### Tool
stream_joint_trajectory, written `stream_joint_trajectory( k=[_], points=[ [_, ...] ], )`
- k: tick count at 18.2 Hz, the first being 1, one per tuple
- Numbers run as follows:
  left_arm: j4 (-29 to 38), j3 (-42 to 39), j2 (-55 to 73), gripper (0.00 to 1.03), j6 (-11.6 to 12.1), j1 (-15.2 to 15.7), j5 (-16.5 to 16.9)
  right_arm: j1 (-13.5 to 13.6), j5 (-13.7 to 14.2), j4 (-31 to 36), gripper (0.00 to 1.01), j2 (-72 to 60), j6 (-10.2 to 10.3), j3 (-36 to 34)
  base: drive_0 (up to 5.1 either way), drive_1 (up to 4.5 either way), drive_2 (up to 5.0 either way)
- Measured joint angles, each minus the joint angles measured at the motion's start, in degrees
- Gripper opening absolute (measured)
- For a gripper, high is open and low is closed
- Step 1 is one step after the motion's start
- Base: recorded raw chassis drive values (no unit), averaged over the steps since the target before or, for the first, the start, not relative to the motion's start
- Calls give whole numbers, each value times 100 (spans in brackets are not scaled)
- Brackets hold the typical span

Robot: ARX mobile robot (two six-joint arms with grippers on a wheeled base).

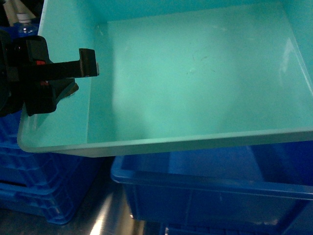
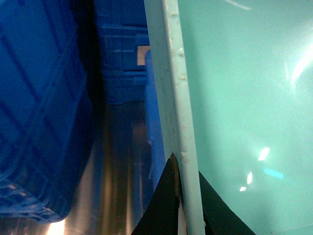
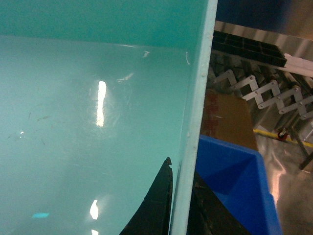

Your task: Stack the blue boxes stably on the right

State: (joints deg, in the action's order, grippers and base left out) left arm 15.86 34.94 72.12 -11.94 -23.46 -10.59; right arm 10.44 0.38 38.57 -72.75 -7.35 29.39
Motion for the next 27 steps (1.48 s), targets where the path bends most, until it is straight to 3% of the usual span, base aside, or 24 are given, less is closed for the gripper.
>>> stream_joint_trajectory(
  k=[4, 14, 27],
  points=[
    [-2, 0, 0, 2, 0, 0, -13, -2, 4, 0, 7, 0, -2, 0, 278, -349, -349],
    [-17, -2, 0, 2, -2, -4, -4, -28, -15, -20, 7, 11, -4, -11, 38, 38, 38],
    [7, -4, -17, 2, -2, -4, -4, -31, -15, 13, 7, 9, -4, -11, 3, 365, -359]
  ],
)
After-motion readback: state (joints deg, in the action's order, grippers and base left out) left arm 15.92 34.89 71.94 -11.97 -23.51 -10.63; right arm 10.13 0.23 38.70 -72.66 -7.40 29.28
